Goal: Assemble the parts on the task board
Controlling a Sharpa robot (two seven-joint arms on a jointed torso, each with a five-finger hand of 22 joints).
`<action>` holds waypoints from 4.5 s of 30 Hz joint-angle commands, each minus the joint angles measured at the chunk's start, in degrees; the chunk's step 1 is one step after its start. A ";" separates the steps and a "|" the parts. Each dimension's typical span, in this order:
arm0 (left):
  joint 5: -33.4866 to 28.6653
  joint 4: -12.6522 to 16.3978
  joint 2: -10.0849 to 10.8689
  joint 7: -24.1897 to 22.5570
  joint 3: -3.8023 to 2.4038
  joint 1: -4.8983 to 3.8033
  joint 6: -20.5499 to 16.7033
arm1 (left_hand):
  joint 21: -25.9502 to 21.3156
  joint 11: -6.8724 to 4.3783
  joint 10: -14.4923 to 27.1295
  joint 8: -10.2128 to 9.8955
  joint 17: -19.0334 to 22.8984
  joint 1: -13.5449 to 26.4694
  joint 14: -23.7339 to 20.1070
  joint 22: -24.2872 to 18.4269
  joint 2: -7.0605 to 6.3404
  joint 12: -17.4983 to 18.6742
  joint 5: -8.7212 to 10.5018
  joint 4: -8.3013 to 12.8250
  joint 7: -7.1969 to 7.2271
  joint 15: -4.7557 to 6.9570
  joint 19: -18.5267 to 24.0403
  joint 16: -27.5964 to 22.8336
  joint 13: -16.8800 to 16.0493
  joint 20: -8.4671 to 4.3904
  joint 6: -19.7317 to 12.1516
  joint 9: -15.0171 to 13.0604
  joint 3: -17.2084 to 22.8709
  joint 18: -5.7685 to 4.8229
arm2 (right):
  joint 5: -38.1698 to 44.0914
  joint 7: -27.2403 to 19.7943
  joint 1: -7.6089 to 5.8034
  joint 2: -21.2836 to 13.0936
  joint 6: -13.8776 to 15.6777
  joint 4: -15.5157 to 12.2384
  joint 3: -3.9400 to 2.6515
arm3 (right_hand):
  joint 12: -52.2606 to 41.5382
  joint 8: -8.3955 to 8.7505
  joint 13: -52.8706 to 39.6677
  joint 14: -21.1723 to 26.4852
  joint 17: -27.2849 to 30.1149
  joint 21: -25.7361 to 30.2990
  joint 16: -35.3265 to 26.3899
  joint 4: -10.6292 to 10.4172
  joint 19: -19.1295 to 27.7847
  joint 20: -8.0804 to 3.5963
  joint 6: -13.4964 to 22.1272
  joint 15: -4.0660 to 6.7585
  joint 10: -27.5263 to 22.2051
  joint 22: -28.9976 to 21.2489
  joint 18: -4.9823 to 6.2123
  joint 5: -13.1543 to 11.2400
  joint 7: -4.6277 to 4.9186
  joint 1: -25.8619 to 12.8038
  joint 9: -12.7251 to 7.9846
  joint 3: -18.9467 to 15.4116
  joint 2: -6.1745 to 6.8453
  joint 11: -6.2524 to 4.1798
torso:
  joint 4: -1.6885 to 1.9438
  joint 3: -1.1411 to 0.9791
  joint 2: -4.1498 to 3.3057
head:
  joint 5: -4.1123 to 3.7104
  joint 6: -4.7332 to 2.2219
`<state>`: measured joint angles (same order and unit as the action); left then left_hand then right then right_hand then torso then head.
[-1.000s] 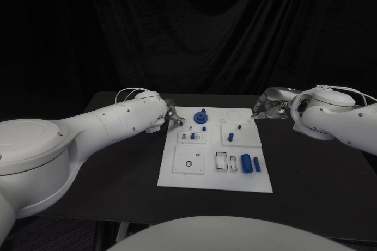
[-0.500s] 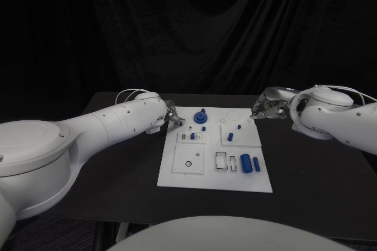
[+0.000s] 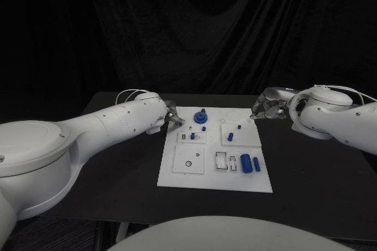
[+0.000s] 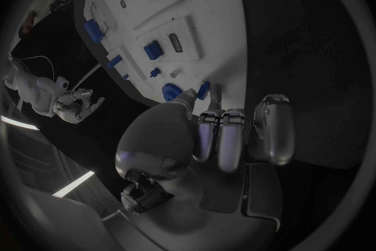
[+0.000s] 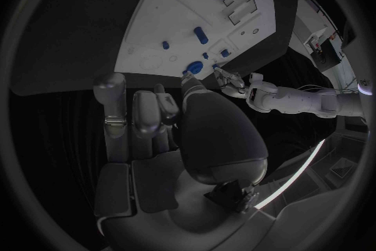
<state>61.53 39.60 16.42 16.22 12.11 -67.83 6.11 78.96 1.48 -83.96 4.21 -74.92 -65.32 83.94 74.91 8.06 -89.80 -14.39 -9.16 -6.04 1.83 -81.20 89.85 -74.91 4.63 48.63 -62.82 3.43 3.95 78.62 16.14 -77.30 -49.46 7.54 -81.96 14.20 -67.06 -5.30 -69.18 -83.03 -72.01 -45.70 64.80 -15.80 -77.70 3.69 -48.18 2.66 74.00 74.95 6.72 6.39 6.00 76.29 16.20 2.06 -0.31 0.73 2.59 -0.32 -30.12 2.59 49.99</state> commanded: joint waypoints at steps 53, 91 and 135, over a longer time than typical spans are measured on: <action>-0.12 6.81 3.93 -6.29 -0.05 0.34 -6.69 | 0.04 -1.66 -6.04 3.20 -15.08 4.13 6.06 6.41 -5.30 -0.20 -10.31 8.76 2.13 1.17 -0.40 0.15 -15.09 -1.11 6.20 -3.24 21.64 -0.30 | -1.67 2.13 0.11 -0.02 -3.16 0.50 -0.03 | 1.21 0.03 0.71 0.89 0.69 2.03 -1.38 0.32 0.95 0.02 -0.68 -0.03 -1.09 4.73 0.76 0.66 0.06 0.31 -0.07 0.17 -0.52 0.02 | 0.11 -0.07 0.02 | -0.52 0.01; -0.12 29.15 15.90 -0.46 -0.01 0.28 -16.05 | -0.40 -2.89 -6.04 5.52 -15.08 6.69 6.06 6.66 -7.23 -0.20 -8.55 11.52 3.45 2.30 -0.52 0.15 -15.09 -2.29 9.64 -6.76 27.52 -0.34 | -1.75 2.71 0.43 -1.69 -3.90 0.15 -0.02 | 2.80 -0.03 1.96 1.53 1.79 4.03 -3.06 0.42 1.56 0.07 -0.92 -0.07 -2.22 4.29 1.03 0.76 -0.02 0.42 -0.09 0.18 -0.55 0.02 | 0.58 -0.42 0.24 | -0.55 0.01; -0.12 26.66 14.36 -4.15 -0.01 5.49 -24.62 | -1.12 -2.85 -6.04 5.55 -15.08 7.93 6.06 6.39 -7.00 -0.20 -6.75 10.38 3.47 2.24 -0.08 0.15 -15.09 -2.27 9.99 -7.29 28.40 -0.20 | -3.19 2.96 0.62 -1.69 -4.14 0.24 -0.02 | 3.46 0.13 2.43 1.83 2.26 5.09 -3.79 0.59 1.86 0.11 -0.74 -0.09 -2.61 4.04 1.15 1.13 0.01 0.64 -0.21 0.25 -0.57 0.04 | 0.58 -0.42 0.26 | -0.30 0.01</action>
<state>61.57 66.21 30.83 12.83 12.15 -62.45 -18.04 78.01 -1.01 -84.13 9.54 -74.91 -57.56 84.05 74.91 0.79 -89.80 -21.38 1.34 -4.73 3.79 -81.61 89.85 -74.93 2.57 56.12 -70.12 31.65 3.95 75.66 18.18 -76.84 -51.12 3.76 -81.75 14.22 -63.73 -5.31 -66.82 -81.49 -69.81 -40.93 61.21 -15.48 -76.27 3.89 -48.59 2.56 71.74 74.91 6.71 7.28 6.00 76.52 16.05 2.39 -0.54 0.93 3.15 -0.77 -29.91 2.22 49.99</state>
